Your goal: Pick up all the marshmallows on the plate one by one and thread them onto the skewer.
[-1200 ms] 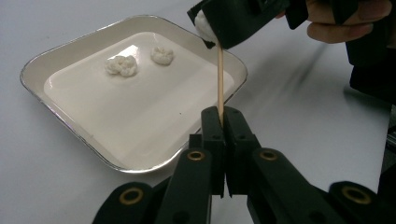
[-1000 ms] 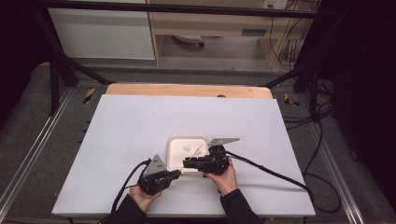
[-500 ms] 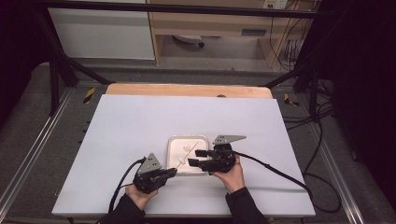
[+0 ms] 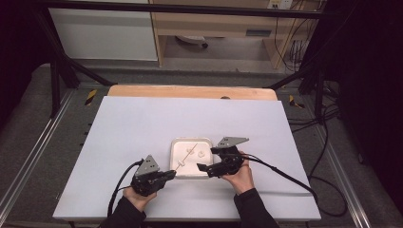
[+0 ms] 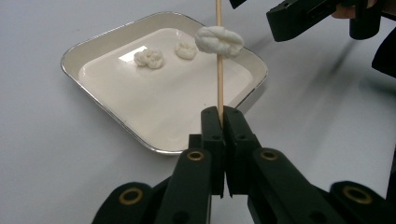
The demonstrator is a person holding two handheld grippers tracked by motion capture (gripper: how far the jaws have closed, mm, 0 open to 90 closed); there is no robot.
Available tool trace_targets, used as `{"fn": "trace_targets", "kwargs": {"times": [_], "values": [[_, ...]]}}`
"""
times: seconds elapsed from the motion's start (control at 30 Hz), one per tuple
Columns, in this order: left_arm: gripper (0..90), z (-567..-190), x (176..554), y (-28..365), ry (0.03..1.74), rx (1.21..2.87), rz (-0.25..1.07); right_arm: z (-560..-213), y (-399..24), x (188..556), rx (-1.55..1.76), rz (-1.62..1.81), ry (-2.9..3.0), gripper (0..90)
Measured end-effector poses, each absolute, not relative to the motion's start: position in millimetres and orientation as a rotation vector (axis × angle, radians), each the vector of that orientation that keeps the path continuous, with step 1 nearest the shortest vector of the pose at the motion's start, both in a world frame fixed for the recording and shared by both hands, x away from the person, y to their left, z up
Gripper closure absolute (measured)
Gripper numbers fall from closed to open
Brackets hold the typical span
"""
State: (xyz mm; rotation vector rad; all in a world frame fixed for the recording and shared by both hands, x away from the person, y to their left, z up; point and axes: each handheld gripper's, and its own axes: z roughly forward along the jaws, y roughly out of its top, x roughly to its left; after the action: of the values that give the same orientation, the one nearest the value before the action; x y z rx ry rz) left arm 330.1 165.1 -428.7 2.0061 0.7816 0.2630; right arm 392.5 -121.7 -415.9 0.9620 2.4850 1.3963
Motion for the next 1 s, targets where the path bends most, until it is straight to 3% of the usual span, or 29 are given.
{"fn": "trace_targets", "kwargs": {"times": [0.47,1.0], "values": [[87.8,-429.0,332.2,168.8,0.790,1.998,0.256,-421.3,-122.7,414.3,1.006,1.320,2.453,6.9],[87.7,-430.1,333.4,168.5,0.790,1.999,0.249,-429.4,-111.7,439.4,1.023,1.231,2.484,7.8]]}}
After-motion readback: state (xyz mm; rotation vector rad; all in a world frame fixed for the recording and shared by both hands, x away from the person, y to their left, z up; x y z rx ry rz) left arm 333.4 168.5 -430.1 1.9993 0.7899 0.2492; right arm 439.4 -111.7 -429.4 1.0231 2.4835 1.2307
